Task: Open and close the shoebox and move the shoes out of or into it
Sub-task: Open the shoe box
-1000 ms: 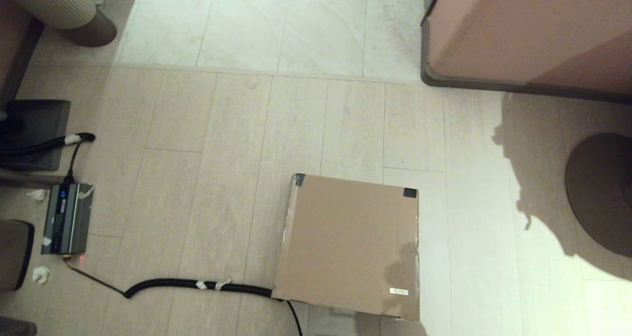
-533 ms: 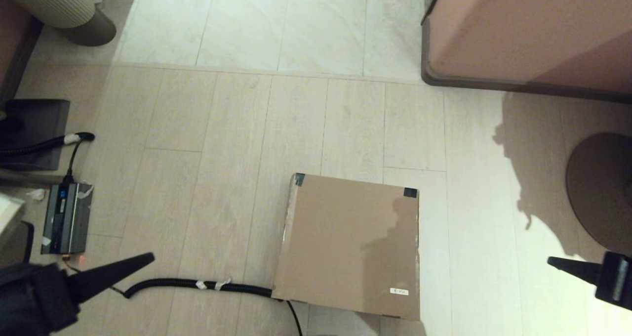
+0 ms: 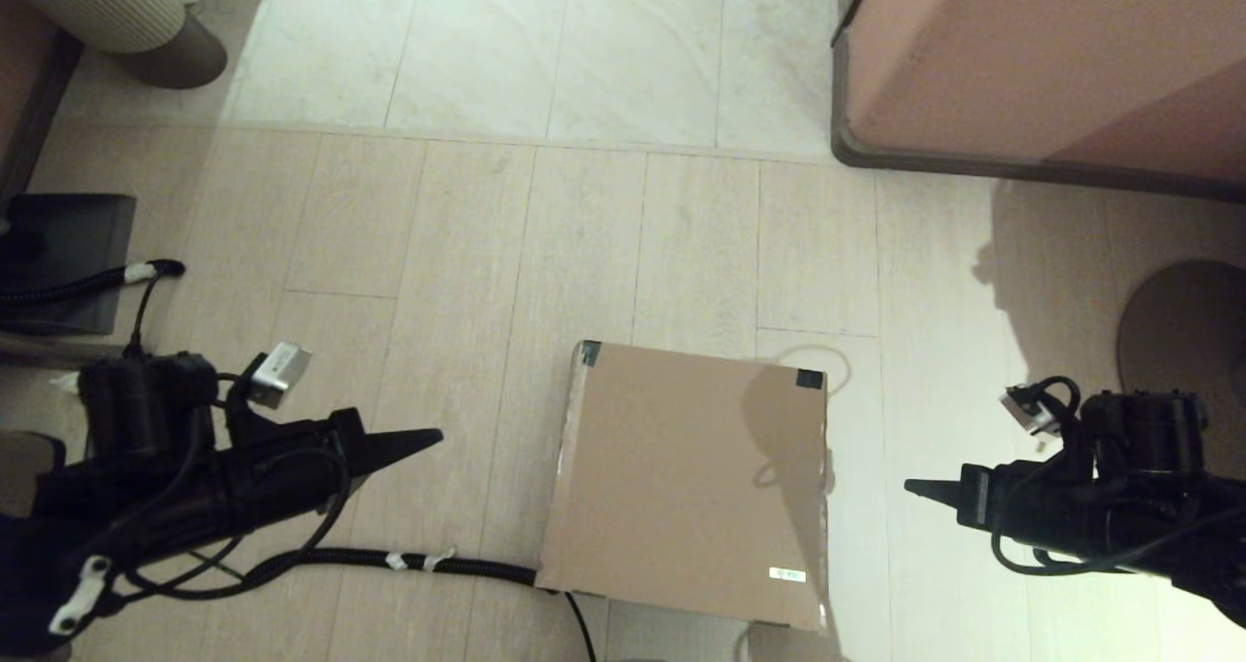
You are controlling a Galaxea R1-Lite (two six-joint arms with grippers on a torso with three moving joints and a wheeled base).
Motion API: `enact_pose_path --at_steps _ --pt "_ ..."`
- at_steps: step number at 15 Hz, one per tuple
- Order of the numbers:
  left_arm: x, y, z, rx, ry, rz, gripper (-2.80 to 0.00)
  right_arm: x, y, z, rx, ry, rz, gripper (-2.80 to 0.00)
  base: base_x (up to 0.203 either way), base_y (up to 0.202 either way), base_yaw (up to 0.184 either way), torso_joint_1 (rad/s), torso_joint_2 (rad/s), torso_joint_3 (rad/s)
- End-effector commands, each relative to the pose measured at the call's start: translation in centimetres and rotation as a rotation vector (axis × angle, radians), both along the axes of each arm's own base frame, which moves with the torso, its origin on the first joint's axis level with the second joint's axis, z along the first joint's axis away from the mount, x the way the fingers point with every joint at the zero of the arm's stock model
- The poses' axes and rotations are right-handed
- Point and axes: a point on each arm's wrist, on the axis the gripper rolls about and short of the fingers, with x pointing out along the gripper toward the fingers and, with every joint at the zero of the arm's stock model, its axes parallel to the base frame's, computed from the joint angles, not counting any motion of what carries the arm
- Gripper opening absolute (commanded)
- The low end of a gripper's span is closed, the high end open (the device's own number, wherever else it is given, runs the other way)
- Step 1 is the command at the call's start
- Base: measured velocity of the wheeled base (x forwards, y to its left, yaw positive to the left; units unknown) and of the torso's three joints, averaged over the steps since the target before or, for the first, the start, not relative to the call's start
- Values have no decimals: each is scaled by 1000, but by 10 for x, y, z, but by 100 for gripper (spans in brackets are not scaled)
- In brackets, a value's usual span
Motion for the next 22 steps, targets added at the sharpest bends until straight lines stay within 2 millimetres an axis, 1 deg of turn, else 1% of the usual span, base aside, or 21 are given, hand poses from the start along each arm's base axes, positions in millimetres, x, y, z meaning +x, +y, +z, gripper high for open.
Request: enact_pose_path --at_steps 1,3,5,7,11,12,15,16,17,19,22 --pt "24 -3 -26 0 71 -8 -280 18 1 -46 1 49 13 -280 0 0 0 0 0 0" --pt "42 -5 -42 2 61 -11 -280 29 3 -75 -3 -3 24 -280 0 0 0 0 0 0" --pt "58 -10 -53 4 42 -19 -280 34 5 -99 -6 -41 30 -280 0 0 0 0 0 0" --pt "67 -17 -62 6 44 -36 -280 36 11 -112 -13 -50 39 -280 0 0 0 0 0 0" --pt "83 -37 -66 7 23 -75 -280 48 26 -130 -42 -67 46 -280 0 0 0 0 0 0" --pt "87 -42 -68 17 19 -67 -280 50 27 -132 -41 -69 44 -280 0 0 0 0 0 0" --pt "99 -56 -73 35 5 -55 -280 58 31 -131 -39 -81 41 -280 0 0 0 0 0 0" --pt "102 -58 -74 38 1 -51 -280 59 35 -131 -39 -71 49 -280 0 0 0 0 0 0" --pt "106 -60 -73 45 -7 -35 -280 58 39 -130 -59 -65 29 -280 0 0 0 0 0 0" --pt "114 -73 -76 94 -19 50 -280 56 42 -128 -110 -68 -41 -280 0 0 0 0 0 0" --pt "126 -99 -96 158 -20 129 -280 53 44 -123 -110 -66 -70 -280 0 0 0 0 0 0"
